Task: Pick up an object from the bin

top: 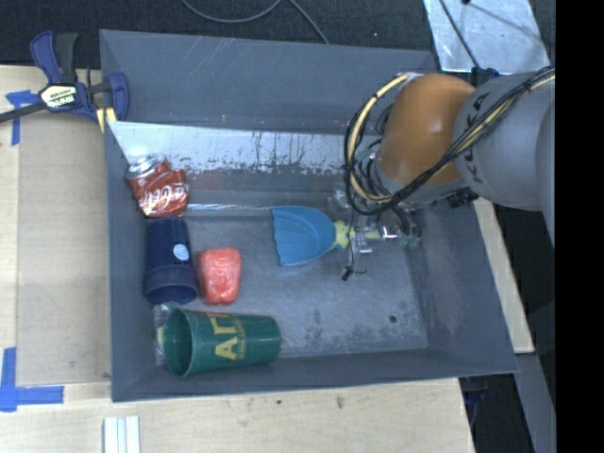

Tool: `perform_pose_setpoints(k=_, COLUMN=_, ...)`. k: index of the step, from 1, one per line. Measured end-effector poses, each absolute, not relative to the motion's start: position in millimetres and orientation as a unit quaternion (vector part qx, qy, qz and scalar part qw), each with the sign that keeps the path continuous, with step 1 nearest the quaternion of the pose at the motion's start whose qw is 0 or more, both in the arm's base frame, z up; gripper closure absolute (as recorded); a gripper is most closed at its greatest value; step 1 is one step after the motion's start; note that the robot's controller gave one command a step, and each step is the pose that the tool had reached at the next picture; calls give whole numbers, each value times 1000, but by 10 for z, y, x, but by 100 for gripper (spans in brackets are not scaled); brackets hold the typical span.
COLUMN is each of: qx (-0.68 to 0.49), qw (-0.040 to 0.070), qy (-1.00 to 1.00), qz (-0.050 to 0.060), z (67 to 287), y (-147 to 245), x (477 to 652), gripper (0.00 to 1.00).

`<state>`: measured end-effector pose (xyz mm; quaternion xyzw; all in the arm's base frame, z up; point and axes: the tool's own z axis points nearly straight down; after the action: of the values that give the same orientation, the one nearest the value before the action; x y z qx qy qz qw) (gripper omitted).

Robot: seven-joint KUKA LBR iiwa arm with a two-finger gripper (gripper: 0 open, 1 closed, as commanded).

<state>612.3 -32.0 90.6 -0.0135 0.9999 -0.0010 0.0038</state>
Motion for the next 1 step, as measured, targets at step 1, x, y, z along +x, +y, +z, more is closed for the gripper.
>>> perform_pose_setpoints(k=1, qx=-61, qw=3, qy=998, qz=1, z=785, y=-48, x=6124, gripper=0)
